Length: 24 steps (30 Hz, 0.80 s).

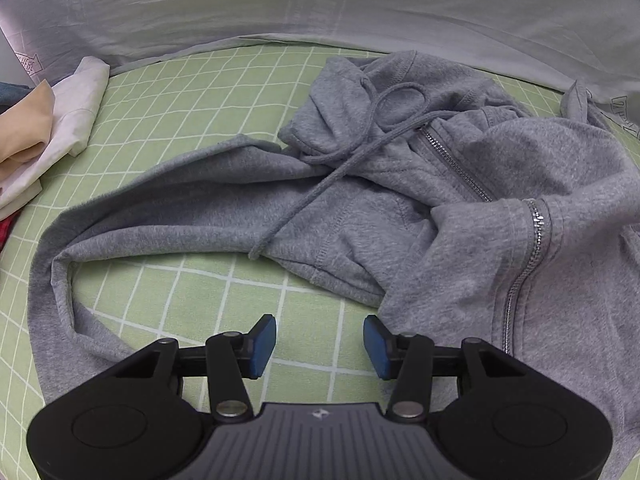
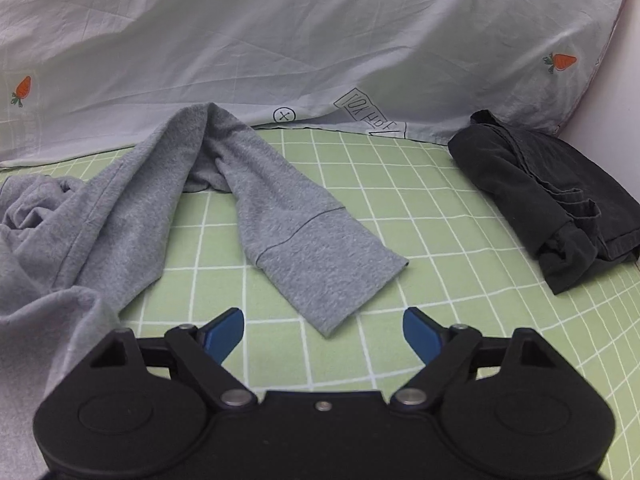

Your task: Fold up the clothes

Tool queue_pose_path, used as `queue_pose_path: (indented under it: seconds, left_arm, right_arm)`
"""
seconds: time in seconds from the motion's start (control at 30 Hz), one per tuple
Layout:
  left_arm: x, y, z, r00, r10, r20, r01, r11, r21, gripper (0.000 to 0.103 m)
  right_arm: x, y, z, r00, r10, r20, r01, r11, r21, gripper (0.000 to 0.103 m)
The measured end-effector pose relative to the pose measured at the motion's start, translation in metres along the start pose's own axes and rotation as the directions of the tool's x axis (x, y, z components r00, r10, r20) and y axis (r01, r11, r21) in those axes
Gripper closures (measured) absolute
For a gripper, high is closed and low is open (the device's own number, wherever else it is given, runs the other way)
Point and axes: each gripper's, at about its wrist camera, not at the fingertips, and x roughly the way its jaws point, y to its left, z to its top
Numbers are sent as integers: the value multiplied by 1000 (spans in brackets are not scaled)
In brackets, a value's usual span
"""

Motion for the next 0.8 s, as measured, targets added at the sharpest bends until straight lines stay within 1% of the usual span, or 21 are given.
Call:
queue_pose_path:
  seconds: [0.07,0.23,0.27,0.3,0.33,0.4,0.43,0.5,0.57,0.63,0.7,0.77,0.8]
  left_arm:
    - [3,-8,2,999,30,-13,-30,999,14,53]
    - [6,-23,7,995,99,-34,-95,991,95,53]
    - [6,-25,7,993,110,-36,-105,988,110,53]
    - [5,-26,8,992,117,-40,-111,987,118,53]
    - [5,-26,9,992,122,-43,-116,985,124,53]
    - [1,-27,10,991,131,-38,-125,982,139,53]
    - [-2,-28,11,990,134,-31,-129,981,144,53]
    - [-9,-28,9,991,133,-17,-130,981,146,53]
    - [-15,-28,8,991,131,-7,-128,981,144,52]
    - [-19,-28,5,992,125,-4,-124,983,136,52]
    - [-22,-27,1,993,115,-6,-114,986,125,52]
    - [-24,-26,-1,994,107,-9,-105,988,114,52]
    - [-25,-26,-2,995,102,-9,-100,989,109,52]
  right_arm:
    - [17,-6,6,1000,13,-13,-13,1000,19,23]
    - [21,-20,4,999,36,17,-37,998,50,45]
    - [22,-23,4,999,41,24,-42,998,56,65]
    - [22,-26,3,999,45,30,-47,997,62,92]
    - [23,-29,3,998,49,37,-52,996,68,96]
    - [24,-34,2,997,58,51,-62,995,80,96]
    - [19,-42,0,998,33,62,-39,995,95,96]
    - [3,-63,-8,995,-49,84,37,990,137,96]
    - [-16,-92,-21,984,-156,87,138,973,187,96]
    - [-33,-128,-38,961,-270,58,249,937,247,96]
    - [-45,-165,-58,930,-368,4,349,887,301,96]
    - [-54,-197,-79,893,-445,-60,438,834,337,96]
    - [-57,-211,-89,881,-464,-95,465,809,359,96]
